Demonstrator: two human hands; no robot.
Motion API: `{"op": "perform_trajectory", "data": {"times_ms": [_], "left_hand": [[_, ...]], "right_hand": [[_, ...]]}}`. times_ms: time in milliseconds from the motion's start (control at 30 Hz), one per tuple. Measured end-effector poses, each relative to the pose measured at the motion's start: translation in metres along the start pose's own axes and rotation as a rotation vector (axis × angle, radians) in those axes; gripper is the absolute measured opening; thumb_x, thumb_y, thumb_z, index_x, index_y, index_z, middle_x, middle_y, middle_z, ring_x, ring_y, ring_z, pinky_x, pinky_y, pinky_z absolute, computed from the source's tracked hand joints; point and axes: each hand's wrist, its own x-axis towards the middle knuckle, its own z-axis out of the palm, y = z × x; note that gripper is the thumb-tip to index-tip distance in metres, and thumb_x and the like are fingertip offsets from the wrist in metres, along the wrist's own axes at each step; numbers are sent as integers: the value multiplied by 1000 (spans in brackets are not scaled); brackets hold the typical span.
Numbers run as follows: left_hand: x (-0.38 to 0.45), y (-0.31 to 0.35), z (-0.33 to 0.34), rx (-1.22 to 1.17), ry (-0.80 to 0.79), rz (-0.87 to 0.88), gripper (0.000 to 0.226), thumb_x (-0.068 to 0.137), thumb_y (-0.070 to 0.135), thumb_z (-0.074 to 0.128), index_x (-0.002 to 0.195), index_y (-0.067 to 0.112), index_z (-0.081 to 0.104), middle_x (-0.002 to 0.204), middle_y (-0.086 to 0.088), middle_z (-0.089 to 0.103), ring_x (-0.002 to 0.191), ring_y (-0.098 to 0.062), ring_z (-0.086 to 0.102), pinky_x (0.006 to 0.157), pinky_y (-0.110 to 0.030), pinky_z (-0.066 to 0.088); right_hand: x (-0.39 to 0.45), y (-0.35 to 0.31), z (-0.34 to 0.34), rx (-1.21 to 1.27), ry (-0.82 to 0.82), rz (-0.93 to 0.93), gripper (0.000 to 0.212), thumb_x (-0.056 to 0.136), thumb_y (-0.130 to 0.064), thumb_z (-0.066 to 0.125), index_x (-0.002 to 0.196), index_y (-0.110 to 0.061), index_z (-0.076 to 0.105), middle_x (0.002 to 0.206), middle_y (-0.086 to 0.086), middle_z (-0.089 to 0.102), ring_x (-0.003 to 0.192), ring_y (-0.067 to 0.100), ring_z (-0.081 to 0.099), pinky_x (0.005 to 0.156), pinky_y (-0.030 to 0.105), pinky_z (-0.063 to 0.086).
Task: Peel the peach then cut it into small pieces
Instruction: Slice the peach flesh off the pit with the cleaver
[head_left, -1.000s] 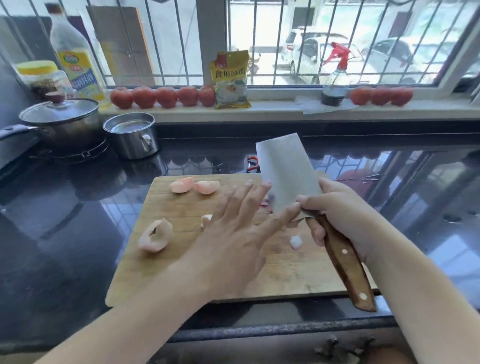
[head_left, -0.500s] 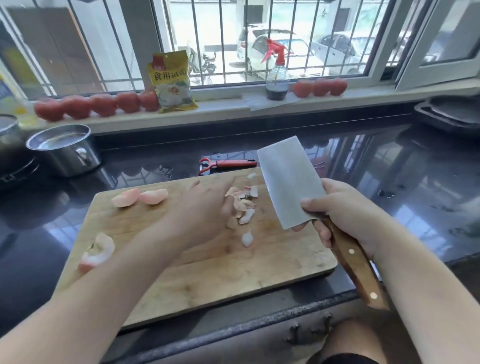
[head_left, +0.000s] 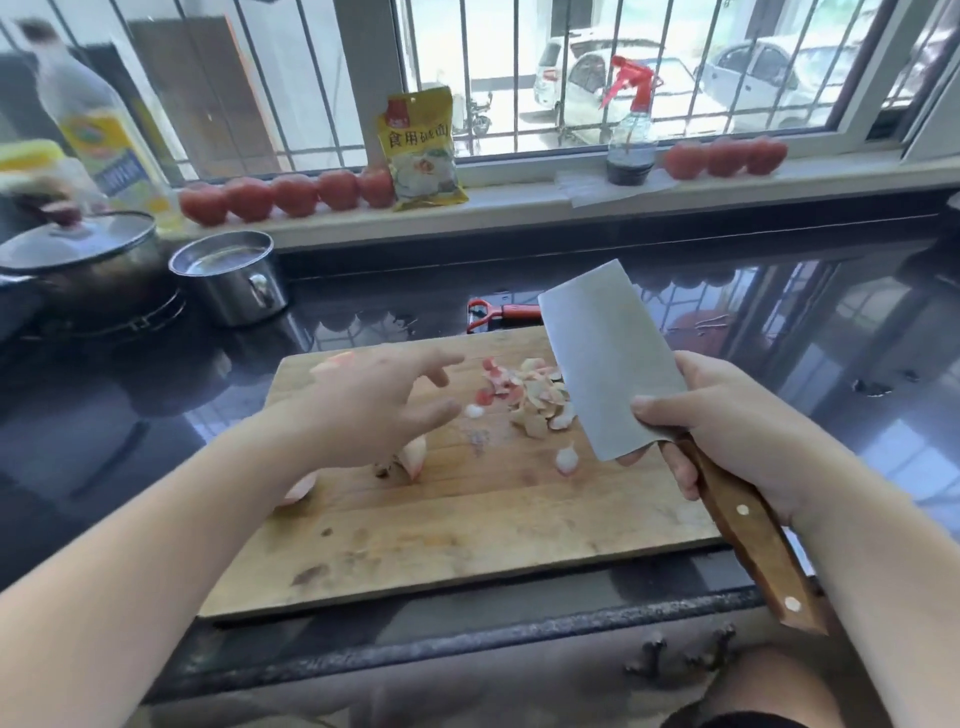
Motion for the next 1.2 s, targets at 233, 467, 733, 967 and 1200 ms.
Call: {"op": "perform_trajectory", "data": {"times_ms": [233,467,733,967,1200], "left_hand": [[7,-7,11,43,-184,-72,23,92,43,66,114,41,67,118,16,63,106,-12,61,87,-32,51],[-7,-49,-28,-1214,165,-336,19,100,25,67,107,10,75,107,-14,73,99,-32,74,84,-44,64],[-72,-81,-33,-1880,497,-488,24,108,22,53,116,-1,56,119,-27,63,96,-37,76,74,-43,64],[-92,-54,-26,-2052,582,-455,21,110,20,48,110,0,56,107,-22,64,75,-33,78,76,-46,65],[-79,-19,-1,-1949,456,-499,30,110,27,48,114,2,64,114,-25,74,104,-37,75,80,-44,65]], "right_hand": [[-4,-10,15,-112,-34,4,26,103,-8,48,123,-24,54,81,18,75,43,23,46,48,35,45],[-12,-28,41,-329,-103,-32,23,100,-8,50,113,-27,54,67,15,71,40,28,48,49,32,43],[-19,-57,134,-715,-340,7,11,94,-9,42,98,-19,44,70,20,68,46,28,64,43,38,53],[-20,-61,150,-775,-275,77,12,91,-3,33,96,-12,40,72,23,68,48,30,64,51,43,59],[-2,-33,90,-790,-41,128,13,88,-4,36,94,-15,38,78,23,67,51,37,68,45,46,57]]}}
